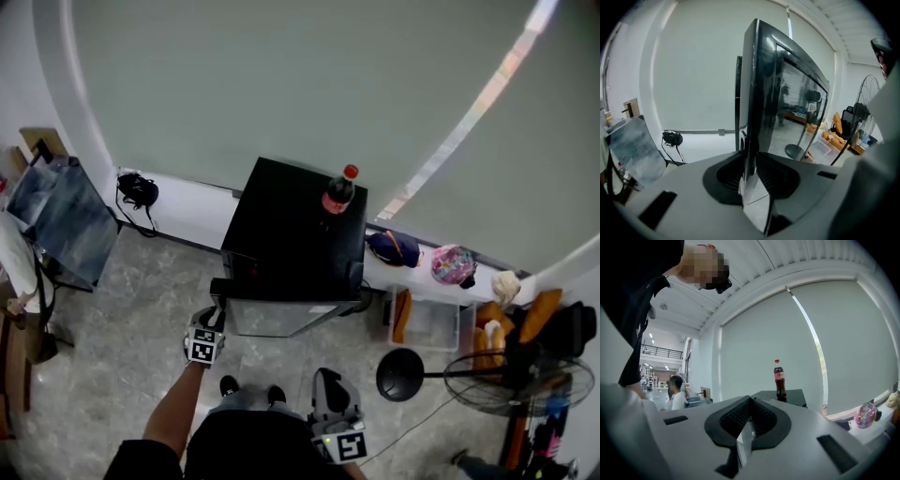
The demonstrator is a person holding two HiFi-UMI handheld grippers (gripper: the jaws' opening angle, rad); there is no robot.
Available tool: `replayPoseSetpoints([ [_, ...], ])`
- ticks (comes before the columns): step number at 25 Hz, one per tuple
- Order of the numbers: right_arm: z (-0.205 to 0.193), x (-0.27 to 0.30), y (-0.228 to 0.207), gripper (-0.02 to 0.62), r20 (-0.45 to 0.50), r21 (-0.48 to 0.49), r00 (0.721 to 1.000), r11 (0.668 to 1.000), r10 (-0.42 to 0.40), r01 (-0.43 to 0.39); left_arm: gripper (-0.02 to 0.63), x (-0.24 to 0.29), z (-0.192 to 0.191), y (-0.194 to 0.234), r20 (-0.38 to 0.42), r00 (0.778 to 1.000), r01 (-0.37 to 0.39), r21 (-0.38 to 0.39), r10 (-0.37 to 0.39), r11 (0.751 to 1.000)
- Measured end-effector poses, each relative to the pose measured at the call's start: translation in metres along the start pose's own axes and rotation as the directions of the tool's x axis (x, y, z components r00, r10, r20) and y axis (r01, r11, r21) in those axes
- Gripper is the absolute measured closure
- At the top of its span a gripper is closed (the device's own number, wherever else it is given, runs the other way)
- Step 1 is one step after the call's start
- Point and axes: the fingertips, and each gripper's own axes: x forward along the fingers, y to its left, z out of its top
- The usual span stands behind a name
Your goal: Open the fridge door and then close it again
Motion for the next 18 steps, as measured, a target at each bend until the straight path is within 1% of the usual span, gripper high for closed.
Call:
replayPoseSetpoints([
  [4,-0.002,0.008,0.001,0.586,-0.002,0.003,0.999,0.999,-0.044,0.044,0.528,0.016,0.012,0.008,-0.001,1.0,0.025,0.007,-0.025,1.0],
  [8,-0.002,0.01,0.0,0.587,0.002,0.005,0.995,0.995,-0.097,0.097,0.529,0.029,0.021,0.014,-0.003,0.999,0.049,0.031,-0.049,0.998],
  [18,-0.009,0.0,-0.005,0.587,-0.022,0.006,0.976,0.977,-0.215,0.215,0.528,0.053,0.04,0.023,-0.005,0.996,0.089,0.058,-0.088,0.994],
])
